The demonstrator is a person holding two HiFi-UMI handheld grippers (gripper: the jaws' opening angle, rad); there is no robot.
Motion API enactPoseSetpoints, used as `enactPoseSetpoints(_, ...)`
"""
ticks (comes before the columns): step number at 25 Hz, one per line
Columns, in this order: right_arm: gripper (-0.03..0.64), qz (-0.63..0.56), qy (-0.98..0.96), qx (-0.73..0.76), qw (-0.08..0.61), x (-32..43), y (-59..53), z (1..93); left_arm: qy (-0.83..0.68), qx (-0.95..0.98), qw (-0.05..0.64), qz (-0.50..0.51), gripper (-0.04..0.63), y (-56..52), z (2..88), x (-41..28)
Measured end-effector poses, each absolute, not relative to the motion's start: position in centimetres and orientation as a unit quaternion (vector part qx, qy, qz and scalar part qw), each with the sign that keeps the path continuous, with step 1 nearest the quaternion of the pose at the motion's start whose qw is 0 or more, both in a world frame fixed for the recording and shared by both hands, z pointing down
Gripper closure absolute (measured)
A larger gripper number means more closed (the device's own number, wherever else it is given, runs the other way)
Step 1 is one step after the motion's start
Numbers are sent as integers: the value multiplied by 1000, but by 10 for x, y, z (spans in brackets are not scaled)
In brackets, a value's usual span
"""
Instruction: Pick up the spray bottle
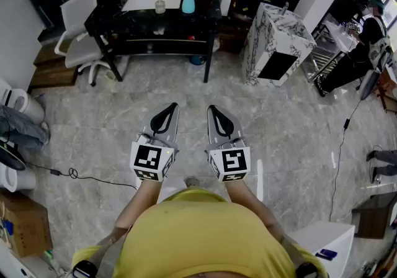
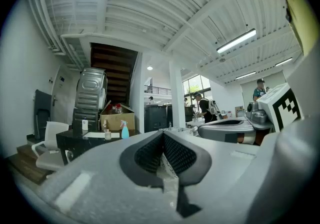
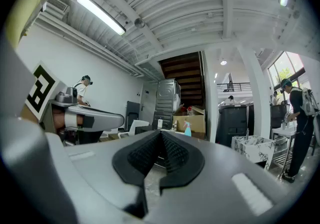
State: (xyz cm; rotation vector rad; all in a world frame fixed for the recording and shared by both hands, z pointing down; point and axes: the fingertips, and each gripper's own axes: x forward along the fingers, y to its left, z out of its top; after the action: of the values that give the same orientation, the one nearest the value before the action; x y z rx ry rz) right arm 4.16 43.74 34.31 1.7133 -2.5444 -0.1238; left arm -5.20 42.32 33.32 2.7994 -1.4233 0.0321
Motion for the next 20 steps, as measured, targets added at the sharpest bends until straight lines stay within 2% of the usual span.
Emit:
enactPoseSetpoints(12,614,-34,-828,559,33,60,411,349,-452,892,10,23,591,394,345,-36)
enactPoseSetpoints(20,586,-20,-820,571,43,69,353,364,-435,900,19,24,591,328,358,-26)
